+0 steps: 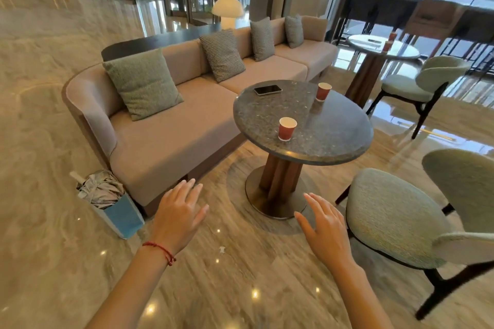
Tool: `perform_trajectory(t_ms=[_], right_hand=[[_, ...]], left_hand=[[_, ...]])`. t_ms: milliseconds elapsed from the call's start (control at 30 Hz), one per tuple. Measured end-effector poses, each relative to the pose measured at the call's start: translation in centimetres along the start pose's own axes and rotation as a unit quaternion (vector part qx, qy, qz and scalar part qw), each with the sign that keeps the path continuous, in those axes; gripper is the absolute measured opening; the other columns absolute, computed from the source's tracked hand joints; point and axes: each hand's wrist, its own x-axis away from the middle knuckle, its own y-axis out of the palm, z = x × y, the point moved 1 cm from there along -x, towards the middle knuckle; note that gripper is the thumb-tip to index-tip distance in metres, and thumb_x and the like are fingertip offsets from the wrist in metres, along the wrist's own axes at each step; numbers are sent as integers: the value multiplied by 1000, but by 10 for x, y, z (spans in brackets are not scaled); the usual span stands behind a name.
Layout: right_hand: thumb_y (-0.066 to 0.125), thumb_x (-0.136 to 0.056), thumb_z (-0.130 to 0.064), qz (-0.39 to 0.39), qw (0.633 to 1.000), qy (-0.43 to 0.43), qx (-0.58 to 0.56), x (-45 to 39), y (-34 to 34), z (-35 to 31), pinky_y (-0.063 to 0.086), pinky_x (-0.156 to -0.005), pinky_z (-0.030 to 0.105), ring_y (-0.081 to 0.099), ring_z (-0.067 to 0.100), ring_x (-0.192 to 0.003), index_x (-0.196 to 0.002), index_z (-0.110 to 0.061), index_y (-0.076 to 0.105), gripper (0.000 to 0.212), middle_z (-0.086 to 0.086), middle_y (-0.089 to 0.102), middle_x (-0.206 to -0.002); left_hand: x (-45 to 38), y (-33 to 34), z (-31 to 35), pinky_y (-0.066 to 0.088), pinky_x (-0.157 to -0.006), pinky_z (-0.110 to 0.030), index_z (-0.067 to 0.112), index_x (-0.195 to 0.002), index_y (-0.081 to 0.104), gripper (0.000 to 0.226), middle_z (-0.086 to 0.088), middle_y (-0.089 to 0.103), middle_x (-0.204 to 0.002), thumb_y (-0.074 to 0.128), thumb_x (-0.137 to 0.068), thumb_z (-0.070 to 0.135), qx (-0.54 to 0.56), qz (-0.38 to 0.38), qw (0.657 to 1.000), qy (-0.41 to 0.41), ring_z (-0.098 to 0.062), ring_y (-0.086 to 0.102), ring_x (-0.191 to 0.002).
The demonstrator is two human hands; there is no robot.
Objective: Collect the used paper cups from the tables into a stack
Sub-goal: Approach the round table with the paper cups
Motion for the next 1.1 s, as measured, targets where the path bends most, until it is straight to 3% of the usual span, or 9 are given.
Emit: perform_trajectory(t_ms=[100,500,667,867,1000,1100], right_hand=[[58,-91,-35,-11,1000,4,0,-26,21,2,28,-110,40,41,24,-133,-137,-13,47,52,7,49,-141],[68,-86,-27,-73,997,-18,-20,-142,136,30,36,-104,42,51,29,-124,-130,-10,55,49,11,57,-132],[67,-86,-25,-103,994,5,-37,-166,206,50,36,-102,41,52,28,-123,-129,-10,55,47,10,57,-131],[63,-87,-28,-138,989,46,-38,-176,315,95,42,-99,43,54,29,-120,-129,-9,55,47,10,58,-130],[56,-88,-32,-148,987,53,-33,-181,403,132,39,-99,41,55,30,-118,-128,-8,56,46,11,59,-128],[51,-88,-35,-164,985,53,-20,-178,472,162,44,-98,47,56,32,-116,-126,-6,57,48,13,59,-127]], left_hand=[[-24,18,-14,50,-87,-48,1,-117,62,81,-19,63,-119,6,-94,56,4,-33,999,-11,-36,60,-111],[-120,122,-53,49,-88,-45,2,-117,61,78,-18,64,-118,8,-95,54,19,-96,994,-56,-34,61,-110],[-151,190,-70,45,-94,-44,4,-122,58,79,-16,60,-125,6,-93,56,37,-127,990,-51,-32,55,-118],[-173,311,-110,50,-88,-41,1,-114,62,59,-16,65,-113,34,-89,45,55,-141,988,-34,-30,63,-105],[-179,410,-143,54,-80,-38,1,-108,64,62,-15,67,-107,26,-94,48,61,-147,987,0,-29,66,-98],[-175,488,-168,55,-77,-40,1,-105,66,41,-15,68,-104,54,-83,34,56,-153,986,18,-29,67,-95]])
